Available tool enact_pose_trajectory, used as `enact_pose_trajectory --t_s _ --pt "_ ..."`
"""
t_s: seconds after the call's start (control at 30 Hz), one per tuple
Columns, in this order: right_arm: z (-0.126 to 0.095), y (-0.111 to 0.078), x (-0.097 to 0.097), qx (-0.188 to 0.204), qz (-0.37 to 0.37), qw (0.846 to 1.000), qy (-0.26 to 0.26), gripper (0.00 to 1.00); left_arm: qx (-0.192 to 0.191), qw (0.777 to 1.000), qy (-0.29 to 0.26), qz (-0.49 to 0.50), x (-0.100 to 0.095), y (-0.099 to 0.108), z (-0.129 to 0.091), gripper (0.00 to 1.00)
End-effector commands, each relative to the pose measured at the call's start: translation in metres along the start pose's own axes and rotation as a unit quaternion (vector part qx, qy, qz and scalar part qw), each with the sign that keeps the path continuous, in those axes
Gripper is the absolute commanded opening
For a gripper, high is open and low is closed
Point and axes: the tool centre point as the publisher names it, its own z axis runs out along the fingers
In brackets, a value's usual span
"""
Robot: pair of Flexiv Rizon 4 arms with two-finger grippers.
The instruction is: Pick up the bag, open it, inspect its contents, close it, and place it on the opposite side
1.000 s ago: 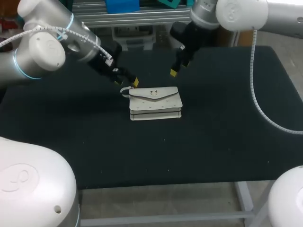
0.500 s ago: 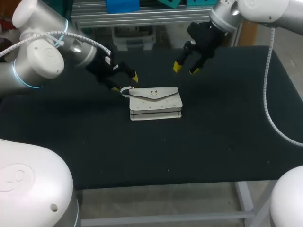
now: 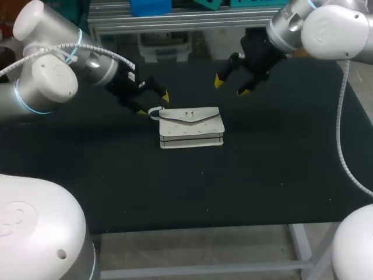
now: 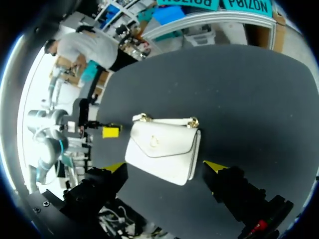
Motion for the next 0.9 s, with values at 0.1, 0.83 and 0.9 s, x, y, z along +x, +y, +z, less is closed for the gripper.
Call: enact_pose_trajectory --t_s 0.1,0.83,0.9 --pt "0.010 -0.003 -0.001 -0.030 0.066 0.992 0.100 1.00 0.010 0.990 0.023 -0.141 0.004 0.002 0.020 1.00" --pt "0.065 -0.008 -0.028 0.030 0.170 0.963 0.208 1.00 -0.042 0.974 0.094 -0.202 -0.002 0.002 0.039 1.00" --pt "0.070 -0.009 -0.027 0.036 0.170 0.961 0.216 1.00 -0.045 0.973 0.098 -0.202 -0.002 0.004 0.040 1.00"
